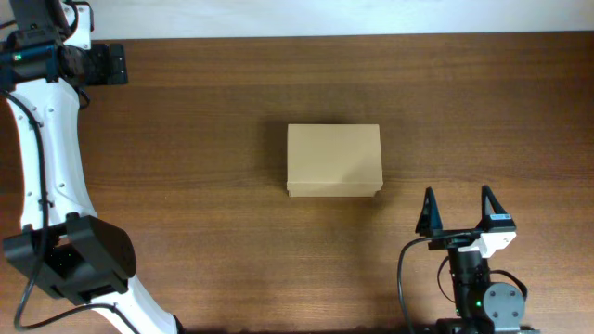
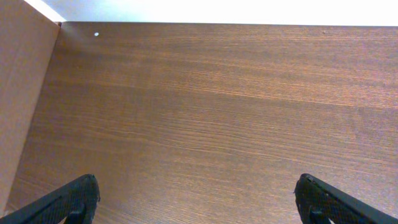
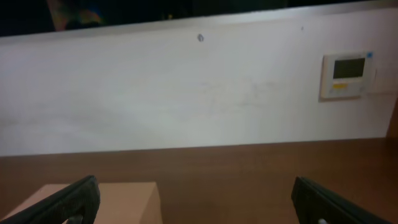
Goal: Pack container
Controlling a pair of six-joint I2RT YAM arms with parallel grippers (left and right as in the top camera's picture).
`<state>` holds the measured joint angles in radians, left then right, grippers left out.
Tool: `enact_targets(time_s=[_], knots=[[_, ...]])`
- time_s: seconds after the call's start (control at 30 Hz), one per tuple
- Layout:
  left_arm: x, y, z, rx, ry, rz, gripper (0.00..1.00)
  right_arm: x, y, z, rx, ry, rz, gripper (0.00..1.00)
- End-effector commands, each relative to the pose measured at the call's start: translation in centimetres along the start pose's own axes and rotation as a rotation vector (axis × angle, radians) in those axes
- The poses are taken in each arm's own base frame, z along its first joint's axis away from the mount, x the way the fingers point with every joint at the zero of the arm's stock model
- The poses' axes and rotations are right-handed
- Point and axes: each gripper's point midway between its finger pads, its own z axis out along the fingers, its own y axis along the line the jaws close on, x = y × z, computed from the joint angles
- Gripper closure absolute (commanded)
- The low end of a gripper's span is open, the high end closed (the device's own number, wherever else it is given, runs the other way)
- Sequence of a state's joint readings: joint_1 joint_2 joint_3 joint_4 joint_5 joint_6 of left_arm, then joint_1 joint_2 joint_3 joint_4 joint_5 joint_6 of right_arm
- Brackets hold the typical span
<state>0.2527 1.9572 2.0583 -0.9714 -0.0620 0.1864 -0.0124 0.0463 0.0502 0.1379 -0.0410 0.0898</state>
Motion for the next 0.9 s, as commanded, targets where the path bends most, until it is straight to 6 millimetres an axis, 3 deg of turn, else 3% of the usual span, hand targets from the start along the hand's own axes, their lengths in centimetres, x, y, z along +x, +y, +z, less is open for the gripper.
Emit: enact_targets(time_s=[0.0, 0.3, 0.53, 0.87], knots=[[-0.1, 0.1, 0.3, 0.004, -0.001, -0.001, 0.0, 1.4, -0.5, 0.0, 0.023, 0.012, -0.004, 0.01], [-0.1, 0.1, 0.3, 0.004, -0.001, -0.001, 0.01, 2.3, -0.6, 0.0, 0.025, 0.046, -0.003, 0.01], [-0.1, 0.1, 0.3, 0.004, -0.001, -0.001, 0.01, 7.2, -1.0, -0.8, 0.043, 0.248, 0.004, 0.01], [-0.1, 0.1, 0.3, 0.004, -0.001, -0.002, 0.01, 7.3, -1.1, -0.7, 0.047, 0.252, 0.003, 0.01]])
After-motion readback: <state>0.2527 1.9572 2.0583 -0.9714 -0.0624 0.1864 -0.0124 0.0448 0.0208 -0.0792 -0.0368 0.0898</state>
